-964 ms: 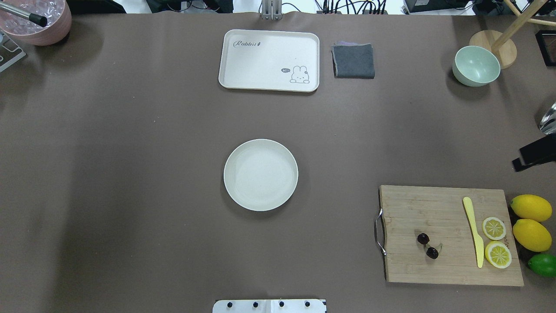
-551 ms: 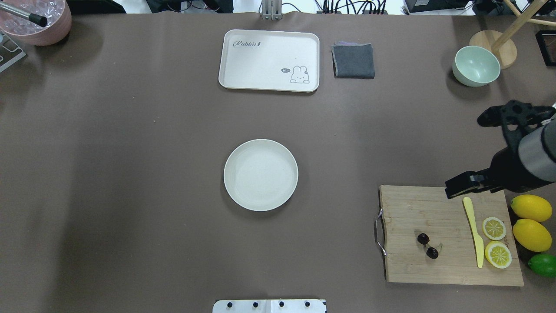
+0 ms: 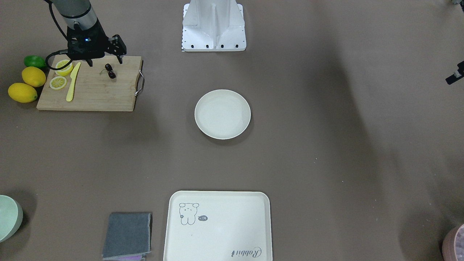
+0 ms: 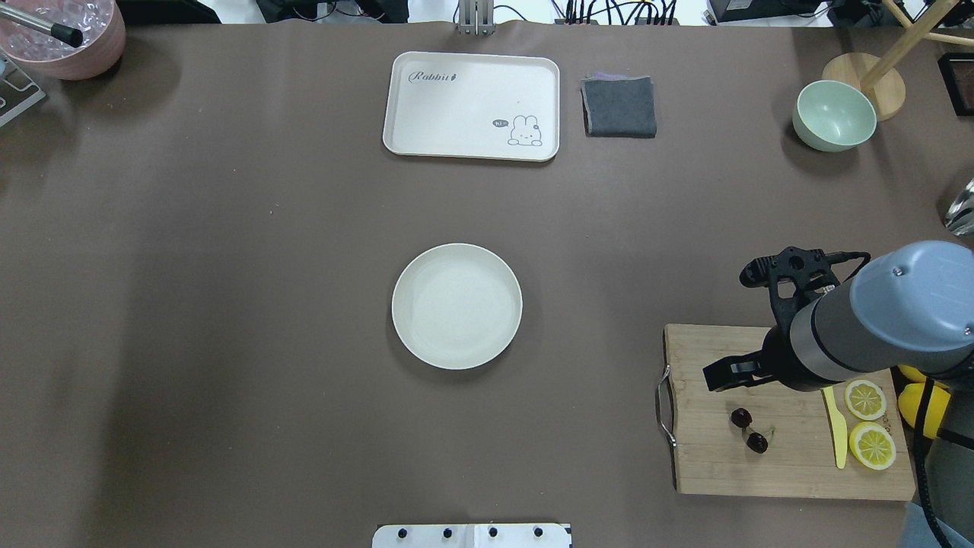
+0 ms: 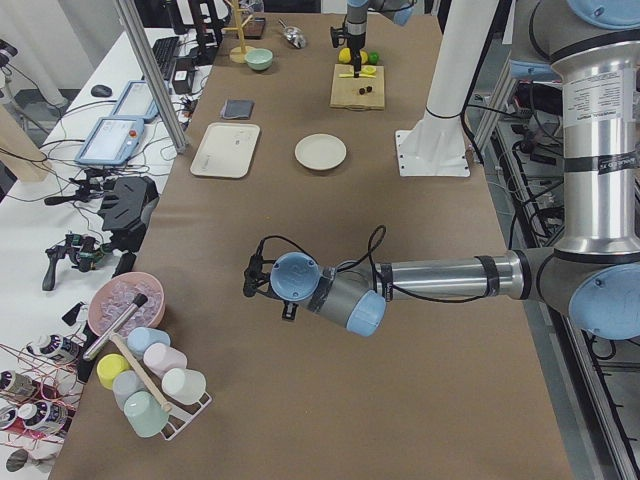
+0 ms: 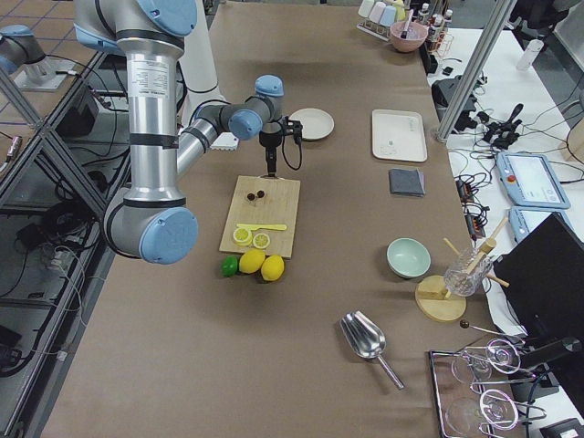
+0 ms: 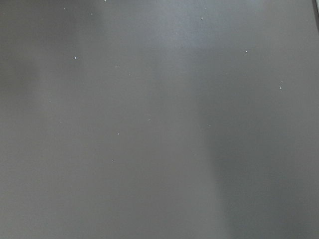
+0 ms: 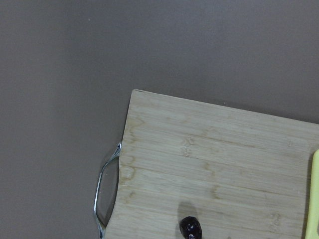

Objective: Place red cherry on plate
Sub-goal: 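Move the right gripper over the dark red cherries on the cutting board, then lower the right gripper and pinch the cherry pair by the stems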

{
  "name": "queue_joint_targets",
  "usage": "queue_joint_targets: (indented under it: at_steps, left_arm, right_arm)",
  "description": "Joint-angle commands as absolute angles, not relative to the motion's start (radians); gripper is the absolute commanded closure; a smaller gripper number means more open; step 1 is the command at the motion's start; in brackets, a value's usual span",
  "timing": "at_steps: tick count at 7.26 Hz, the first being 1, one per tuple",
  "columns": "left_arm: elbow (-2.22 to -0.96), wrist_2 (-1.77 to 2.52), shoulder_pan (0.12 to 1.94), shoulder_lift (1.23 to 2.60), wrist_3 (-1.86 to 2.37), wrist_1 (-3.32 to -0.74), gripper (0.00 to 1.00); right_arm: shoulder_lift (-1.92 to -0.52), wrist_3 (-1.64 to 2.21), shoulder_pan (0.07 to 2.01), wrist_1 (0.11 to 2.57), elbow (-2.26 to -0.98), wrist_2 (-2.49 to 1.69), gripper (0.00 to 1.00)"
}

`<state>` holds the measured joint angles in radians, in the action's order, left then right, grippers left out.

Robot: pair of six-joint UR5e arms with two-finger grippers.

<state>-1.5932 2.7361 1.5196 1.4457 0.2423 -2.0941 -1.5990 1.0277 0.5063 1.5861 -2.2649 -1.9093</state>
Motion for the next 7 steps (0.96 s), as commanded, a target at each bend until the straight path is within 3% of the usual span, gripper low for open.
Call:
queue_joint_targets:
  at_steps: [1, 3, 7]
  left_arm:
    - [-1.592, 2.735, 1.52, 1.447, 0.242, -2.094, 0.01]
    - [-1.592, 2.735, 1.523, 1.447, 0.242, -2.094, 0.01]
    - [-1.589, 2.723, 1.523, 1.456, 0.244, -2.094, 0.01]
  right_arm:
    - [-1.743, 1.051, 0.462, 1.303, -2.199, -1.864, 0.03]
    - [-1.789, 1.069, 0.443, 1.16, -2.123, -1.832, 0.04]
    - [-1.789, 1.157, 0.35, 1.158, -2.129, -1.743, 0.06]
